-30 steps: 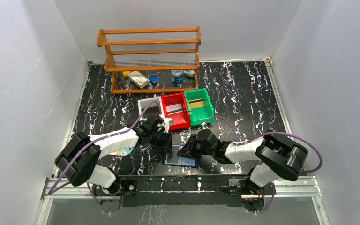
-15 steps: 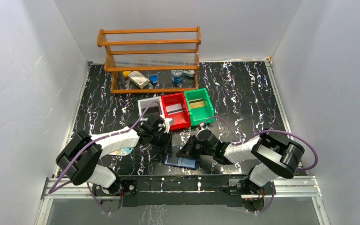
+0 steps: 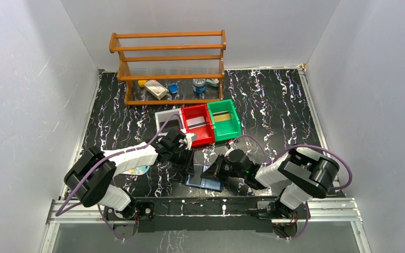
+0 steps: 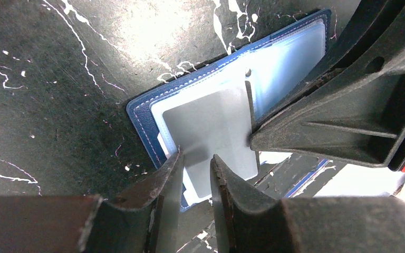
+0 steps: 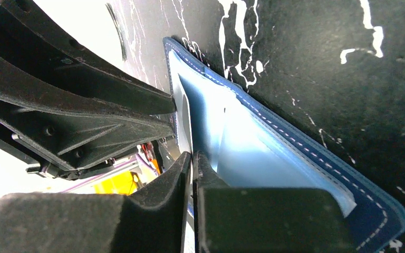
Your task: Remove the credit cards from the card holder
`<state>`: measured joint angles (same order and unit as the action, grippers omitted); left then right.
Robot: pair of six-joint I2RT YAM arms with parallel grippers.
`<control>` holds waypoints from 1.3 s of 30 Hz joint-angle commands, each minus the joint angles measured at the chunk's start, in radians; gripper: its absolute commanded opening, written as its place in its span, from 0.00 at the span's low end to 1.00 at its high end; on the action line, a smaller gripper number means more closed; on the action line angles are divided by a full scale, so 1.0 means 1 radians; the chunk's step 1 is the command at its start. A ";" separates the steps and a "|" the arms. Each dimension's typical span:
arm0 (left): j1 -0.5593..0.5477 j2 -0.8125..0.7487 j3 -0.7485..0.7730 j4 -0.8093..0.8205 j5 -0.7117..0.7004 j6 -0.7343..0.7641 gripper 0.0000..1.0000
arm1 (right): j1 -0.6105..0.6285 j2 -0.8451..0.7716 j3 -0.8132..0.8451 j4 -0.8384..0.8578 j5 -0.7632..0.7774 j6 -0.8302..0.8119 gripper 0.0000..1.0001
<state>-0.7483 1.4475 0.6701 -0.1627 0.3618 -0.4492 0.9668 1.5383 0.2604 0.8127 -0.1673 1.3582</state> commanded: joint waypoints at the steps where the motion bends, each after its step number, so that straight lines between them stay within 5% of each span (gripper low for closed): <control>1: -0.011 0.027 -0.005 -0.066 -0.049 0.011 0.25 | -0.010 0.012 -0.023 0.114 -0.021 0.018 0.12; 39: -0.019 0.038 0.008 -0.073 -0.052 0.018 0.22 | -0.033 -0.066 -0.052 0.024 -0.011 0.013 0.15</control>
<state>-0.7567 1.4654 0.6811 -0.1665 0.3542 -0.4492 0.9394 1.4715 0.1978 0.8192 -0.1673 1.3838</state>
